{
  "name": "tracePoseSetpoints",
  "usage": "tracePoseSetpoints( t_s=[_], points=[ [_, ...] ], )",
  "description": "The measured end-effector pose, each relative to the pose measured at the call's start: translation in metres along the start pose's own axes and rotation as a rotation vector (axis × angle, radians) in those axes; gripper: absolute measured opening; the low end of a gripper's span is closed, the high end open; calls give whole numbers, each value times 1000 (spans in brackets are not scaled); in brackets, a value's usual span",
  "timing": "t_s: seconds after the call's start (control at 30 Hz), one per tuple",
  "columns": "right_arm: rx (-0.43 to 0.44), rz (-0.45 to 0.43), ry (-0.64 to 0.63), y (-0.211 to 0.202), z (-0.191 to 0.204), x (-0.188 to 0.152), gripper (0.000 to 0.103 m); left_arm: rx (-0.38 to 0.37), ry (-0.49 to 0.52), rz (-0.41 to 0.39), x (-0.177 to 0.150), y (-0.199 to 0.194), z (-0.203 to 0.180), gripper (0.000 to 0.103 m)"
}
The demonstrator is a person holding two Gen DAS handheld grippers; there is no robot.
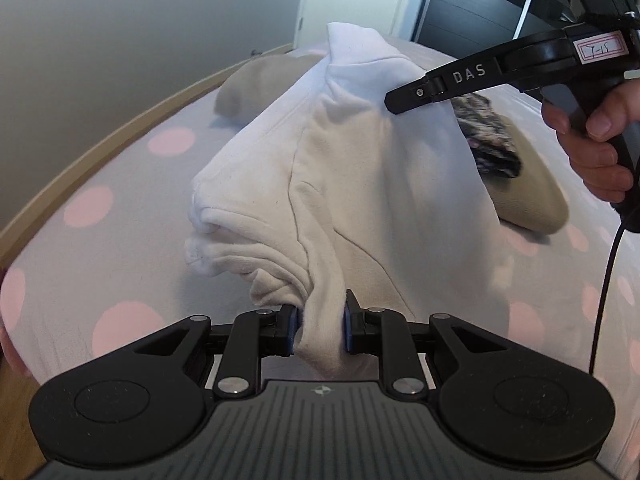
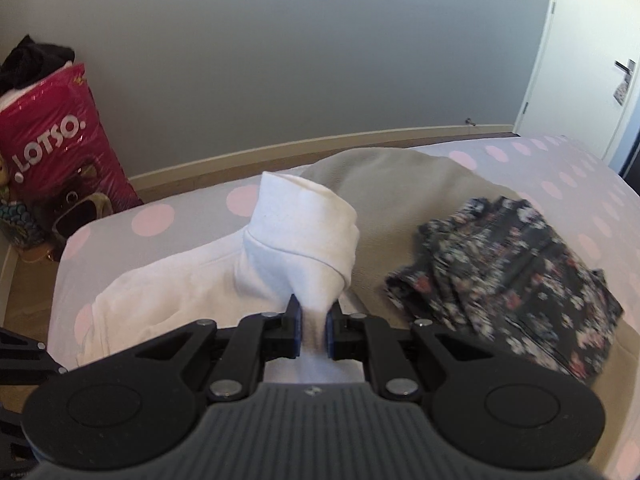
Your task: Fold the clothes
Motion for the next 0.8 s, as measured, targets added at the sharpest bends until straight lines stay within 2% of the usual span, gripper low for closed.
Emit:
tracePoseSetpoints(
  t_s=[0.1, 0.23, 0.3, 0.33, 0.43, 0.53, 0.57, 0.67, 0.8],
  points=[
    [0, 25, -28, 32, 13, 5, 13, 5, -30, 31, -2, 10, 11, 19],
    [-11, 56, -2, 58, 15, 0, 15, 11, -49, 78, -2, 24, 20, 19],
    [-18, 70, 25, 65, 10, -2, 26, 13, -56, 97, -4, 29, 24, 20],
    [-20, 58, 41, 63, 5, -1, 28, 13, -63, 105, -5, 31, 25, 20],
    [-7, 38, 87, 49, -7, -1, 40, 0, -100, 116, -12, 31, 34, 21],
    [16, 32, 147, 27, -23, -8, 44, -43, -185, 110, -18, 27, 45, 24],
    [14, 36, 170, 19, -31, -13, 48, -59, -221, 111, -21, 27, 49, 26],
    [8, 59, 251, -2, -57, -36, 51, -99, -350, 113, -29, 34, 70, 37],
    [4, 110, 430, -21, -99, -81, 56, -140, -484, 92, -41, 35, 89, 41]
  ],
)
Point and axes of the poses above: each gripper's, at about its wrist camera, not at the fingertips, and y roughly the way its jaws point, z to its left, x to its top, the point moved 5 cm from there along y, roughly the way its jaws point, and after that the axes turned 13 degrees about y, right-handed, at the moved point
